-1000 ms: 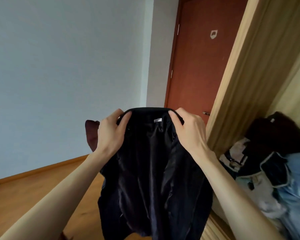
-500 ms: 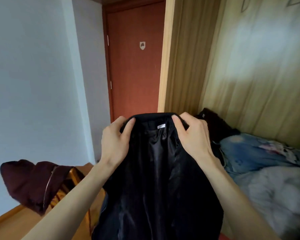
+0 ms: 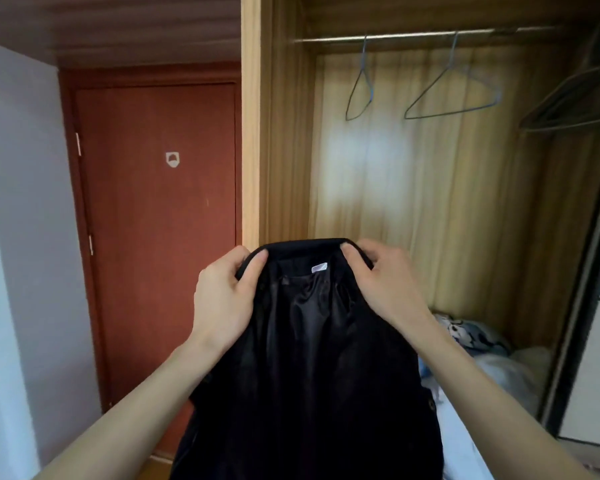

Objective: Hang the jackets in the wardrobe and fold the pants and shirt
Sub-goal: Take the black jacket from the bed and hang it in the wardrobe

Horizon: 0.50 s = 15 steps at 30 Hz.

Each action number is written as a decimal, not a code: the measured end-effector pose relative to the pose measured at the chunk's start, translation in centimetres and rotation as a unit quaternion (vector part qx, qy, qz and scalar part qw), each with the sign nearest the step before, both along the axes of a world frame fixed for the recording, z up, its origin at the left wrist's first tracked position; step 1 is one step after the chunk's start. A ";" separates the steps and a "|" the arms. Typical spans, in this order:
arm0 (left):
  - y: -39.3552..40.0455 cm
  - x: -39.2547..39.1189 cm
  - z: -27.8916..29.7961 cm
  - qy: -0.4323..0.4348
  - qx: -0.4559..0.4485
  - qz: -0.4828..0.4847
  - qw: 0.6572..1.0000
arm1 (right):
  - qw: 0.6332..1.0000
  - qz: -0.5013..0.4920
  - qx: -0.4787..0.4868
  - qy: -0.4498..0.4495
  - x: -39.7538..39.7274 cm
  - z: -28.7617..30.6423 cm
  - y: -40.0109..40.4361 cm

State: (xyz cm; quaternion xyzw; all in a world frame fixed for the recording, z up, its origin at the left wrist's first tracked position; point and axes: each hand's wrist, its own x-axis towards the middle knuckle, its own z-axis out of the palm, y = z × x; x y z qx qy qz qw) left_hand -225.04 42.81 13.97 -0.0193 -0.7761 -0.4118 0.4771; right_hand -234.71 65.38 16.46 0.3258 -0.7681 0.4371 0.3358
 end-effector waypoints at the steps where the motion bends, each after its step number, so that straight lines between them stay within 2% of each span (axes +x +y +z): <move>1: 0.1 -0.9 1.0 0.004 0.000 -0.008 1.000 | 1.000 -0.007 0.004 -0.006 -0.6 0.9 0.2; 9: 0.6 -7.6 7.4 0.029 -0.026 -0.025 0.999 | 0.998 -0.056 0.004 0.011 -4.7 6.6 1.2; 15: 0.1 -12.2 11.8 0.041 0.010 -0.096 0.994 | 0.994 -0.092 0.064 0.004 -8.3 10.3 1.1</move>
